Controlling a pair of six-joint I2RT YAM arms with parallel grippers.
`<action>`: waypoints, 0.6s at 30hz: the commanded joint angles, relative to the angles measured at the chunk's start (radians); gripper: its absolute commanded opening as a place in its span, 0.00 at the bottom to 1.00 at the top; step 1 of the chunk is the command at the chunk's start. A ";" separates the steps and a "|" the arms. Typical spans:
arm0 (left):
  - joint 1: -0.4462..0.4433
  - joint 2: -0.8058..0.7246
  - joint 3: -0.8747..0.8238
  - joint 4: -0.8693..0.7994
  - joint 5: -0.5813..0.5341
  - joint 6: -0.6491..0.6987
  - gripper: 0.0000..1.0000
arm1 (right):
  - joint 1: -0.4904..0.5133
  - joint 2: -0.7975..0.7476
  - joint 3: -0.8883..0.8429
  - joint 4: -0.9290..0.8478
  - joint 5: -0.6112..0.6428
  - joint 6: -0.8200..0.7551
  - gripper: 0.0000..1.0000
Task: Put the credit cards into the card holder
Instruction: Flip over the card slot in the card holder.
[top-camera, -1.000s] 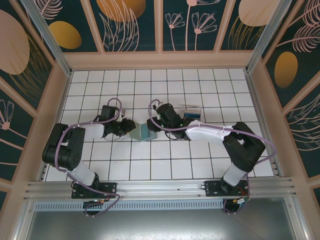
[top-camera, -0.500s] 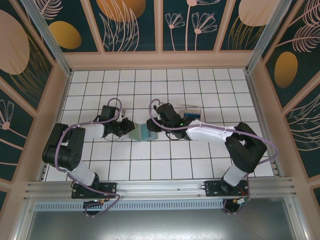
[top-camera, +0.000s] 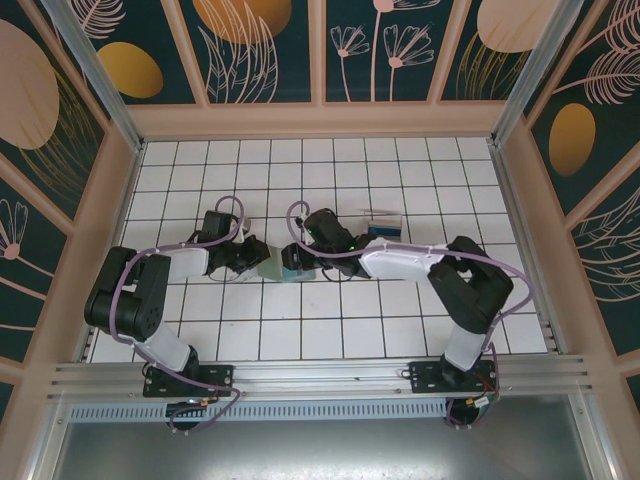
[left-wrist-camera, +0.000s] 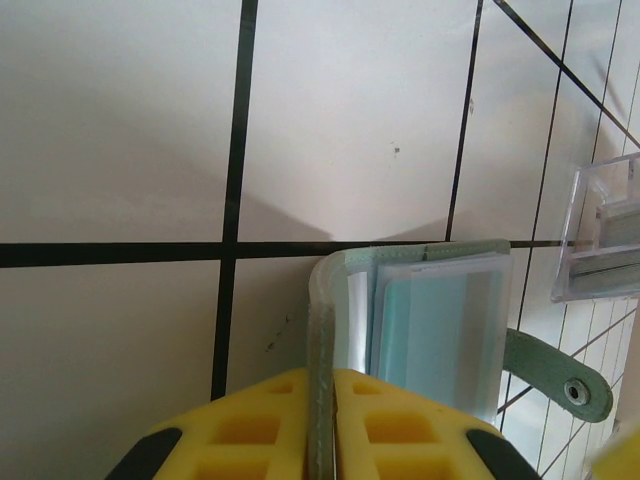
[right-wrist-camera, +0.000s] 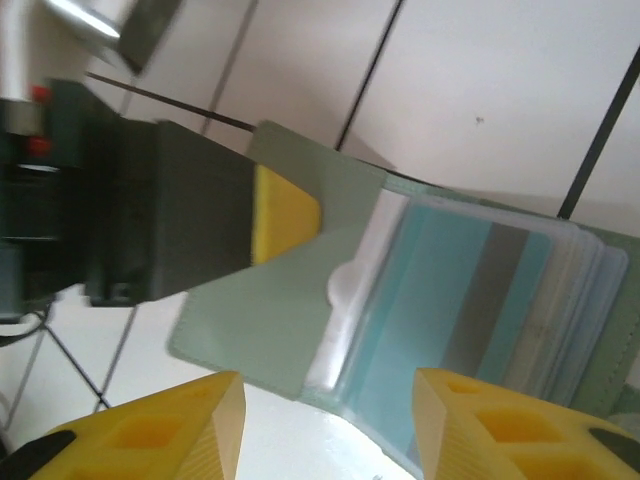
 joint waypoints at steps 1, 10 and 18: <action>-0.005 0.002 -0.007 0.009 -0.003 -0.001 0.14 | -0.028 0.057 0.034 -0.027 -0.021 0.032 0.49; -0.005 0.000 -0.018 0.007 -0.002 0.010 0.13 | -0.058 0.070 0.003 0.002 -0.067 0.070 0.51; -0.006 0.002 -0.019 0.016 0.005 0.004 0.10 | -0.061 0.074 0.002 -0.036 -0.030 0.093 0.52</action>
